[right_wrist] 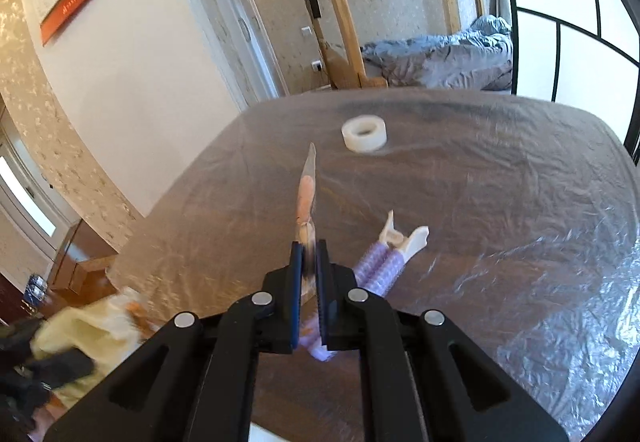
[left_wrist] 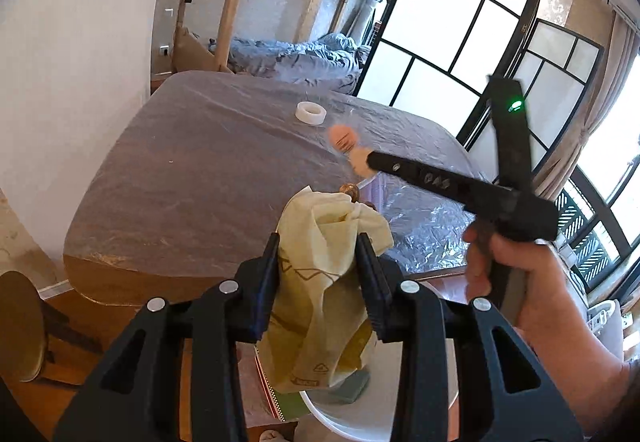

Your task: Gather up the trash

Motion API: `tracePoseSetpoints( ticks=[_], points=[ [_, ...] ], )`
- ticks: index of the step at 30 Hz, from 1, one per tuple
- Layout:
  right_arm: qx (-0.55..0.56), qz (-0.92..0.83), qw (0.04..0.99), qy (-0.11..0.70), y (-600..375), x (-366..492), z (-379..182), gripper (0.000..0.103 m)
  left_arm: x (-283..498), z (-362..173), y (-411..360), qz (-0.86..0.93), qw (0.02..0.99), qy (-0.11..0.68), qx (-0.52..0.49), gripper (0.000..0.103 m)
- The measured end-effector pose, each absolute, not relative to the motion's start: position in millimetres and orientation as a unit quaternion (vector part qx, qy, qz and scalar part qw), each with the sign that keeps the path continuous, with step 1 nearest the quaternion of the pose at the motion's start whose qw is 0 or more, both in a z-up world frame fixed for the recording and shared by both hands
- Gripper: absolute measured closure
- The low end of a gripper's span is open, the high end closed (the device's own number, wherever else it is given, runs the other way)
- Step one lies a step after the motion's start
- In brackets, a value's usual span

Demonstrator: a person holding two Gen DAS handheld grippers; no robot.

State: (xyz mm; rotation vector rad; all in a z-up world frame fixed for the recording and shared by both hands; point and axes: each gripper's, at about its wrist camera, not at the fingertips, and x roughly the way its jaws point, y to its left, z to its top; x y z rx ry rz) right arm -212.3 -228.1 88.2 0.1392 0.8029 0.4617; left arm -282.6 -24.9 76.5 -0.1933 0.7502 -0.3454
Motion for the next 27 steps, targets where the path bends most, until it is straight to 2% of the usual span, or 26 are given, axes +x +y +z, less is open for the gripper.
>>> tracePoseSetpoints(
  ticks=[9, 14, 17, 22, 27],
  points=[
    [0.069, 0.205, 0.911, 0.352, -250.0, -279.3, 127.2, 0.094, -307.6, 90.8, -29.3, -0.188, 0.917, 0.34, -0.089, 0.064],
    [0.09, 0.196, 0.891, 0.401, -240.5, -276.8, 90.9, 0.094, -312.3, 81.5, -39.4, -0.205, 0.909, 0.356, -0.076, 0.064],
    [0.054, 0.165, 0.884, 0.434, -227.8, -270.7, 62.7, 0.094, -320.9, 80.8, -34.2, -0.202, 0.908, 0.354, -0.094, 0.064],
    [0.061, 0.155, 0.882, 0.441, -228.2, -262.7, 55.4, 0.095, -339.1, 90.3, -14.7, -0.189, 0.915, 0.339, -0.11, 0.064],
    [0.04, 0.148, 0.882, 0.446, -219.7, -250.9, 52.4, 0.095, -350.0, 103.9, 11.6, -0.176, 0.92, 0.314, -0.156, 0.071]
  ],
)
